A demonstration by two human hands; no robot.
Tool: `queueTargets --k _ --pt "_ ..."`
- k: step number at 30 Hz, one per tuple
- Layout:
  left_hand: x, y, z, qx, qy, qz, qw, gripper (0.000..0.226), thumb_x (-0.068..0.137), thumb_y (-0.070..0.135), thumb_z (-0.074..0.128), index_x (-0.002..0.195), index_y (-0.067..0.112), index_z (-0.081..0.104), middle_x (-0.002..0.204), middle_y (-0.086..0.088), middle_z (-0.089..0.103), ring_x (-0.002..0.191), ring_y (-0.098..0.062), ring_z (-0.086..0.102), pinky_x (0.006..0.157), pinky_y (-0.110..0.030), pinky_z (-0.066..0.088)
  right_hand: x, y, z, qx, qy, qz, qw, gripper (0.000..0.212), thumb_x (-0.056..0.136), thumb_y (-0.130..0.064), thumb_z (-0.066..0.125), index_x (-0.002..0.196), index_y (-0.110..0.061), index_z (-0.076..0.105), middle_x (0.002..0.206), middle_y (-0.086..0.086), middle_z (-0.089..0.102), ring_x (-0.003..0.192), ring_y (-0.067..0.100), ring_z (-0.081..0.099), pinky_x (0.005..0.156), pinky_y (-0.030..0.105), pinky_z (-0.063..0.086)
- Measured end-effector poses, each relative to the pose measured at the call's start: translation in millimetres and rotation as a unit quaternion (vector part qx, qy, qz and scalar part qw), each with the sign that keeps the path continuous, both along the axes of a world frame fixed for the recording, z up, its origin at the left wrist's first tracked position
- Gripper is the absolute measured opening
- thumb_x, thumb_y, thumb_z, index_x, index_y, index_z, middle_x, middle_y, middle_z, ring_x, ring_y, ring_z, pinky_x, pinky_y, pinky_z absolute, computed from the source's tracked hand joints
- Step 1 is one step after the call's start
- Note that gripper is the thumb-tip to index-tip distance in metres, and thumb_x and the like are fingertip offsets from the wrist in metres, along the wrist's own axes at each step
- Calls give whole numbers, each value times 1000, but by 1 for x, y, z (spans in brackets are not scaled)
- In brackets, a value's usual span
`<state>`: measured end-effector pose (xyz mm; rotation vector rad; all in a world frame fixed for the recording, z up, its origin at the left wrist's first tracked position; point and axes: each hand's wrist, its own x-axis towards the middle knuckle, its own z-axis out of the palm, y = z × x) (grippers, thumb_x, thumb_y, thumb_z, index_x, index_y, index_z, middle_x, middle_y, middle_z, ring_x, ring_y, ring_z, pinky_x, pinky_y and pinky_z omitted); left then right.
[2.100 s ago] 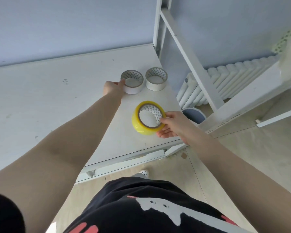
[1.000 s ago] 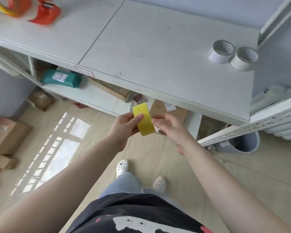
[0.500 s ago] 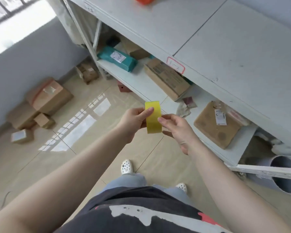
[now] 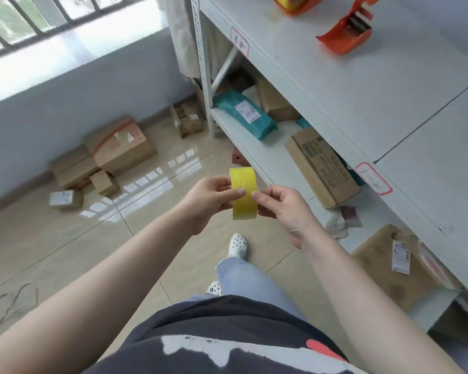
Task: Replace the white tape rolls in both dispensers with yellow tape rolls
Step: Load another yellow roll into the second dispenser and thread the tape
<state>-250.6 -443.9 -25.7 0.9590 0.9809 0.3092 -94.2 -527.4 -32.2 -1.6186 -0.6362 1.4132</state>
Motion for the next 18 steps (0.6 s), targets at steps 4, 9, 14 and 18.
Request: queueTargets --k 4,9,14,18 --pt "10 54 3 5 9 28 1000 22 86 10 66 107 7 67 101 -8 70 90 -18 63 90 -31 49 13 63 3 6 -1 30 1000 14 85 -18 69 77 -8 62 69 0 65 62 4 61 71 22 51" --pt "19 112 10 18 -20 41 999 24 87 11 64 110 5 66 102 -9 71 91 -18 66 90 -32 50 30 134 12 7 -22 66 998 17 84 -22 69 72 -12 64 62 -6 64 61 5 60 68 21 51" --pt "28 174 13 -2 -51 14 999 37 83 -5 63 118 6 61 116 -19 67 101 -25 65 92 -33 52 42 193 18 -2 -31 56 998 19 84 -24 69 71 -12 64 66 -3 66 61 5 62 71 26 52" --pt "38 238 10 -3 -44 -27 999 36 84 -1 64 119 2 60 114 -19 67 100 -26 63 87 -29 52 45 243 19 -9 -40 16 999 20 85 -26 68 72 -12 64 67 0 66 66 12 63 79 34 53"
